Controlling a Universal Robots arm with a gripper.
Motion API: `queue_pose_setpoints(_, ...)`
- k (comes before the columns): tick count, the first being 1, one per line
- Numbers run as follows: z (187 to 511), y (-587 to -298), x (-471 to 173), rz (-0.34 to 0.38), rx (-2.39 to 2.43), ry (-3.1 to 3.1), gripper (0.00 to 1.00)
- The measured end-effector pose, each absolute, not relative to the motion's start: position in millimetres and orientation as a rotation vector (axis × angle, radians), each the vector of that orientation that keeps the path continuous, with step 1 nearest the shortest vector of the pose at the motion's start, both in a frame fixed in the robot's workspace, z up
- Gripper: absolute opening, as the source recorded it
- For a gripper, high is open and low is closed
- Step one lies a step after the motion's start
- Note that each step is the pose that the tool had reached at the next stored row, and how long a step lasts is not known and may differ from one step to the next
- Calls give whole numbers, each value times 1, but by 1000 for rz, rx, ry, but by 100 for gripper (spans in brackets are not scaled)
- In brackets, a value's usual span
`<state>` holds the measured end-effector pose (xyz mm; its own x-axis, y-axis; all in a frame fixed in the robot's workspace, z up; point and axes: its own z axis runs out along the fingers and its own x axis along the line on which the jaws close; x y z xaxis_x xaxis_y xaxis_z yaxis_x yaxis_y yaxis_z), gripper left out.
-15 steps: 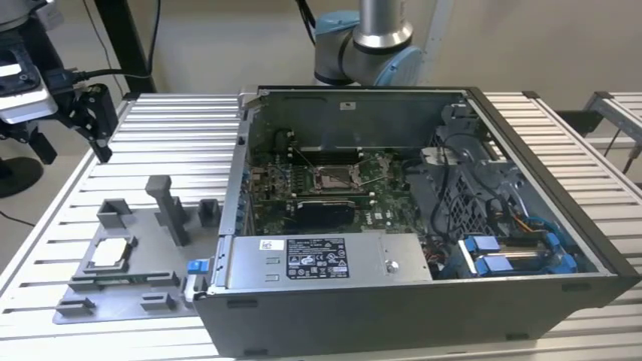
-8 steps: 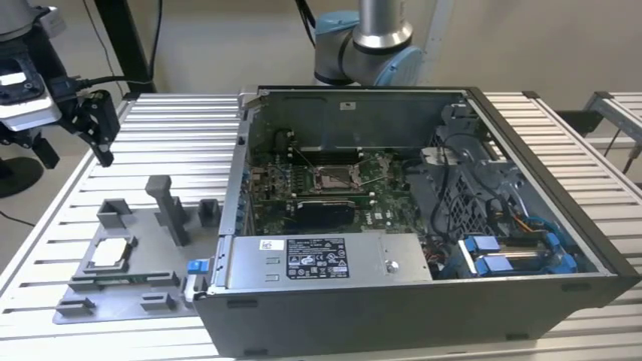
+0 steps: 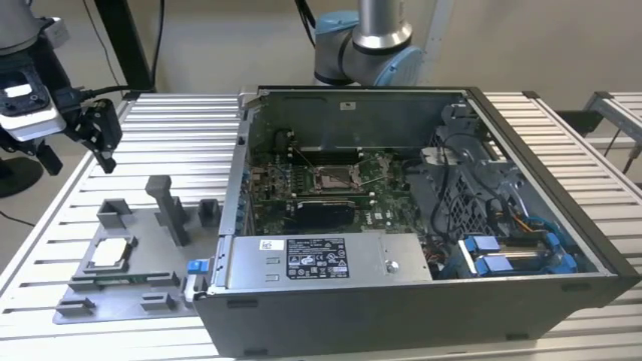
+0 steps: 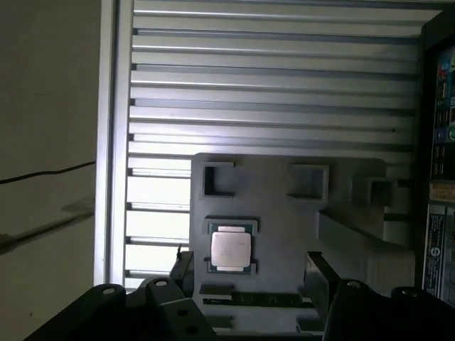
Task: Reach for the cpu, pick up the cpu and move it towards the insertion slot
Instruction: 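Pick up the cpu and move it towards the insertion slot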
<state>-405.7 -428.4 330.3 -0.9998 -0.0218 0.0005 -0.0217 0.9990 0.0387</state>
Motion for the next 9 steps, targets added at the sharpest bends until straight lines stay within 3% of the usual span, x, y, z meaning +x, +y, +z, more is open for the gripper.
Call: queue_pose_setpoints(9, 328, -428, -406, -61, 34, -3140, 100)
